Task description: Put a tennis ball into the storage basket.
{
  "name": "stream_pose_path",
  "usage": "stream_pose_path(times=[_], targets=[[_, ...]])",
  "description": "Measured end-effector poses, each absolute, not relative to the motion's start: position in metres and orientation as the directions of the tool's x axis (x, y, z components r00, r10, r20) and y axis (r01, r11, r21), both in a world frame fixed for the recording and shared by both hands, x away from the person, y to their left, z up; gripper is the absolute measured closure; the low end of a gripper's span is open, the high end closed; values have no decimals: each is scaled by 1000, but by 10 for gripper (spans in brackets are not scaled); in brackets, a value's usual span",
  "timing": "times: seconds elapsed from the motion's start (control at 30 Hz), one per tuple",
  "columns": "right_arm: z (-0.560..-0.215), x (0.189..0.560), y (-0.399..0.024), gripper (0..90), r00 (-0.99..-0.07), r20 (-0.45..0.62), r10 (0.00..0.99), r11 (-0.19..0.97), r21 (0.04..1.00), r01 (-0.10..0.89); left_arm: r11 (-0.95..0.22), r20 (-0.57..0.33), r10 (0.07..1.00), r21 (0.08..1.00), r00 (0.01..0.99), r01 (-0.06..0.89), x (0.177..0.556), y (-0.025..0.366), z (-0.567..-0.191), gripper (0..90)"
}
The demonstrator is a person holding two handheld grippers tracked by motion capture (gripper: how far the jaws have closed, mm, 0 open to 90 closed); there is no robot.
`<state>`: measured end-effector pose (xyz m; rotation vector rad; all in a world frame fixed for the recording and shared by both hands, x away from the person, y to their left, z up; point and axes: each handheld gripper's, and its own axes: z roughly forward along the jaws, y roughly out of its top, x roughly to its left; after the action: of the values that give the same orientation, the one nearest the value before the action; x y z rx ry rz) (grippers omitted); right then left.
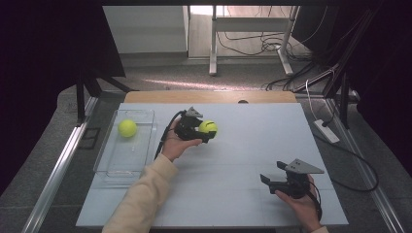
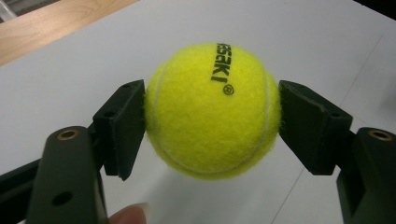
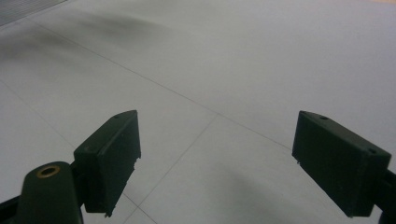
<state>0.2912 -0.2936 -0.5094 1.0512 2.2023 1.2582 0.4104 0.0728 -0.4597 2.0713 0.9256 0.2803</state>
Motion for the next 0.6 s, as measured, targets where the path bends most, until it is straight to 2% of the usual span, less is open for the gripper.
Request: stream_pose_path(times=[0.6], targets=[[-509, 290, -291, 148, -647, 22, 762, 322, 854, 409, -384, -107, 699, 778, 707, 498, 398, 84, -454, 279]])
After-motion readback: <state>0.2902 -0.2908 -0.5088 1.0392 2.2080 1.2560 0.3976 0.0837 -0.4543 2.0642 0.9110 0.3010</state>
